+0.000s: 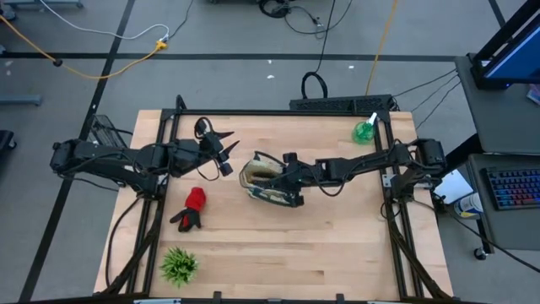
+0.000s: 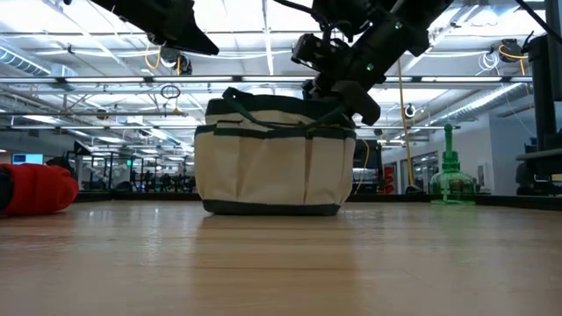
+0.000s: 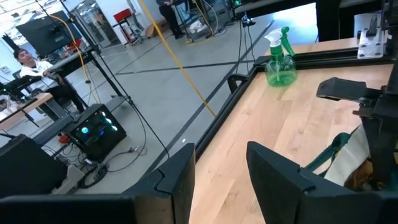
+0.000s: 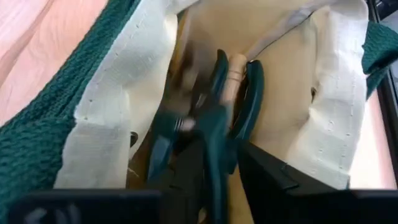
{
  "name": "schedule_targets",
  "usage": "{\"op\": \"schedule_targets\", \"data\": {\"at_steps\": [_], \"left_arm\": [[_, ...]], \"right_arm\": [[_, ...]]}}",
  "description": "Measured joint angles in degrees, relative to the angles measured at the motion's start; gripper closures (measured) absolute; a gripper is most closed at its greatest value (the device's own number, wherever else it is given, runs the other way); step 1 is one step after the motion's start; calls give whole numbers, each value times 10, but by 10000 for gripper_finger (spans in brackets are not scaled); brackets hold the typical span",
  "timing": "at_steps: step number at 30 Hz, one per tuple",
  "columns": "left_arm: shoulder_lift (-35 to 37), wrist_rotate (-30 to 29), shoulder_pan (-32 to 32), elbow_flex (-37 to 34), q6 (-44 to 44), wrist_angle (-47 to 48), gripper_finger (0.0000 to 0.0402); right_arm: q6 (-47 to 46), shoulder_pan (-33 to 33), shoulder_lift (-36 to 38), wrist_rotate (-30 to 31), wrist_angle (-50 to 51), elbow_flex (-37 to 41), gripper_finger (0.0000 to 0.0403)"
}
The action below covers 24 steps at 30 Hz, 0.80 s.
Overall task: Pick & Place Garden tools in Gardening bag
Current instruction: Put the green shear scissors into the gardening bag, then put the green spray bottle into the gardening bag
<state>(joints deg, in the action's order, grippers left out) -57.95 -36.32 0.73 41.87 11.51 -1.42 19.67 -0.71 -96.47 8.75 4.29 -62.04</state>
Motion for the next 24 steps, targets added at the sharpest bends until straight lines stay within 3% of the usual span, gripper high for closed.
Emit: {"op": "schedule_targets", "data": {"at_steps": [12, 24], "left_arm": [[0, 0, 0, 0, -1, 3, 250], [0, 0, 0, 0, -45, 58, 250]], "right_arm": [[-48, 7, 14, 2, 0, 1, 216], [-80, 3, 80, 1, 9, 2, 218]]}}
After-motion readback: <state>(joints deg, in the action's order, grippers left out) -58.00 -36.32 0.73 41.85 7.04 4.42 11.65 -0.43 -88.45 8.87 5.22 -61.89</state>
